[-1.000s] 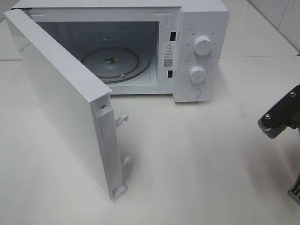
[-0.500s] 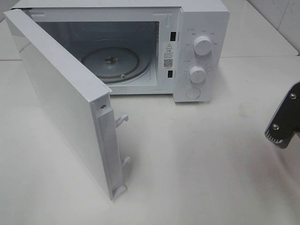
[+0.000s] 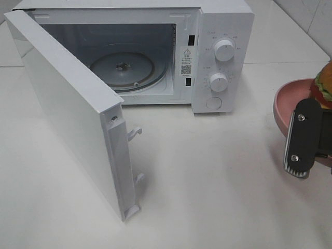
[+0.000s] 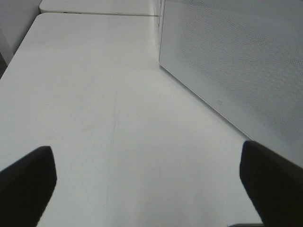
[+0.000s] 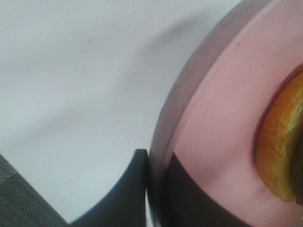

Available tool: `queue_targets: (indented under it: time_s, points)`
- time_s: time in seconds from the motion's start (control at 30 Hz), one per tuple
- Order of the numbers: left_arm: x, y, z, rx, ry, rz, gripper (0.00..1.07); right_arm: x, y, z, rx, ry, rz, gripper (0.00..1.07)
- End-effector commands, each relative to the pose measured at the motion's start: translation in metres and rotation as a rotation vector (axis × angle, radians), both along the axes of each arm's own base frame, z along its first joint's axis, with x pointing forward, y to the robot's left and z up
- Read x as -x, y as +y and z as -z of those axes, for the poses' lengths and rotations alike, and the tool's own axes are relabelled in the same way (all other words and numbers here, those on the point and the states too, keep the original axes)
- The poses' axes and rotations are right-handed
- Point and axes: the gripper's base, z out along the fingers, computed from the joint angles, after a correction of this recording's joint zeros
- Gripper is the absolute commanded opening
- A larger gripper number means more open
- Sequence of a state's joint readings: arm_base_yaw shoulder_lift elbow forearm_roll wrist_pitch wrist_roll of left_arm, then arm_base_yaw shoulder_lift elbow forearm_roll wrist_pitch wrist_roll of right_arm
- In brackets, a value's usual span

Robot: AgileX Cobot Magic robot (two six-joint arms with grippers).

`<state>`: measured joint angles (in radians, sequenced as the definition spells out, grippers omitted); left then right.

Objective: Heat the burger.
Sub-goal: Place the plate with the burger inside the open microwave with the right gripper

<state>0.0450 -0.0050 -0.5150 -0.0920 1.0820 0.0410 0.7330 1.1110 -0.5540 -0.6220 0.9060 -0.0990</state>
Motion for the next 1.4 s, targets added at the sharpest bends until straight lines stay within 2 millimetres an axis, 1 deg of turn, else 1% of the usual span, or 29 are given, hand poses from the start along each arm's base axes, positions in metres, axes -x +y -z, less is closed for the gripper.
queue_targets:
  time_s: [0.03,0.2,0.27,0.37,0.43,0.53,0.6,1.0,1.2,1.27,1.4]
  points:
    - [0.002,0.0,-0.001,0.003,-0.031,0.0,0.98,-0.003,0.0,-0.002,0.031,-0.037,-0.069,0.0]
    - [0.002,0.0,-0.001,0.003,-0.031,0.0,0.98,-0.005,0.004,-0.002,0.017,-0.049,-0.121,0.0]
    - [0.002,0.0,-0.001,0.003,-0.031,0.0,0.98,-0.007,0.008,-0.002,0.027,-0.052,-0.231,0.0]
    - [0.002,0.0,-0.001,0.003,-0.031,0.0,0.98,-0.007,0.01,-0.003,0.029,-0.054,-0.262,0.0]
    - [0.002,0.0,-0.001,0.003,-0.031,0.0,0.98,-0.01,0.015,-0.003,0.024,-0.072,-0.361,0.0]
    - [0.002,0.0,-0.001,0.003,-0.031,0.0,0.98,-0.01,0.016,-0.004,0.023,-0.076,-0.379,0.0]
    - [0.002,0.0,-0.001,0.003,-0.031,0.0,0.98,-0.012,0.021,-0.004,0.021,-0.096,-0.464,0.0]
    - [0.002,0.0,-0.001,0.003,-0.031,0.0,0.98,-0.014,0.032,-0.007,0.011,-0.143,-0.654,0.0]
    - [0.002,0.0,-0.001,0.003,-0.031,0.0,0.98,-0.013,0.036,-0.006,0.013,-0.134,-0.735,0.0]
    - [0.002,0.0,-0.001,0.003,-0.031,0.0,0.98,-0.012,0.037,-0.006,0.029,-0.118,-0.791,0.0]
    - [0.002,0.0,-0.001,0.003,-0.031,0.0,0.98,-0.012,0.036,-0.005,0.045,-0.102,-0.829,0.0]
